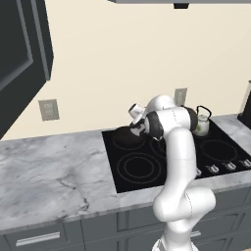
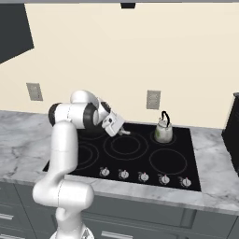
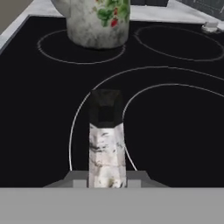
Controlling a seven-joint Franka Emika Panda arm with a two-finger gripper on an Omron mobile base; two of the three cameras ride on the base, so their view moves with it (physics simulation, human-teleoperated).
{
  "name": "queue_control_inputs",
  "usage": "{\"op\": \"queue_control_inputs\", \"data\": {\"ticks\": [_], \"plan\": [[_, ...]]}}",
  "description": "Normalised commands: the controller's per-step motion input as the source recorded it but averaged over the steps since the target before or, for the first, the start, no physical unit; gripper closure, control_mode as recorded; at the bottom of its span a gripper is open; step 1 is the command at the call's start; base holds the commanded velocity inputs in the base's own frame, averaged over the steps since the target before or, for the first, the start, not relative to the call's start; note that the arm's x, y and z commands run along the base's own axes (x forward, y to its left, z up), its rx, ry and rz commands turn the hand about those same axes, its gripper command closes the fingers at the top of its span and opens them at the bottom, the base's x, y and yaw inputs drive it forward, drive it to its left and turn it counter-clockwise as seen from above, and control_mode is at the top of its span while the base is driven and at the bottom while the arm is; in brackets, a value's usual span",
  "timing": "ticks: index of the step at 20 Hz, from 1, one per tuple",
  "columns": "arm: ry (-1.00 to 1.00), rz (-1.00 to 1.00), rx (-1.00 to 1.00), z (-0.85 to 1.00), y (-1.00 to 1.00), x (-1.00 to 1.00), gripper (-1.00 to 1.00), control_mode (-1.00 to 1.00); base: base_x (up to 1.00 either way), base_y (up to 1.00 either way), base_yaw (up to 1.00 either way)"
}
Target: Pick the pan from the cabinet and place it on the stove. Then turn on the stove burner for the pan.
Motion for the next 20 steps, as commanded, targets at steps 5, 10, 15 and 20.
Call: {"op": "queue_control_inputs", "data": {"ticks": [5,10,15,20], "plan": [[0.00,0.06,0.00,-0.16,0.02,-0.17,-1.00,-1.00,0.00,0.00,0.00],[-0.02,0.01,0.00,-0.02,0.20,0.01,-1.00,-1.00,0.00,0.00,0.00],[-0.09,0.00,0.00,0.03,0.13,-0.05,-1.00,-1.00,0.00,0.00,0.00],[-0.19,0.00,-0.04,0.23,0.11,-0.19,-1.00,-1.00,0.00,0.00,0.00]]}}
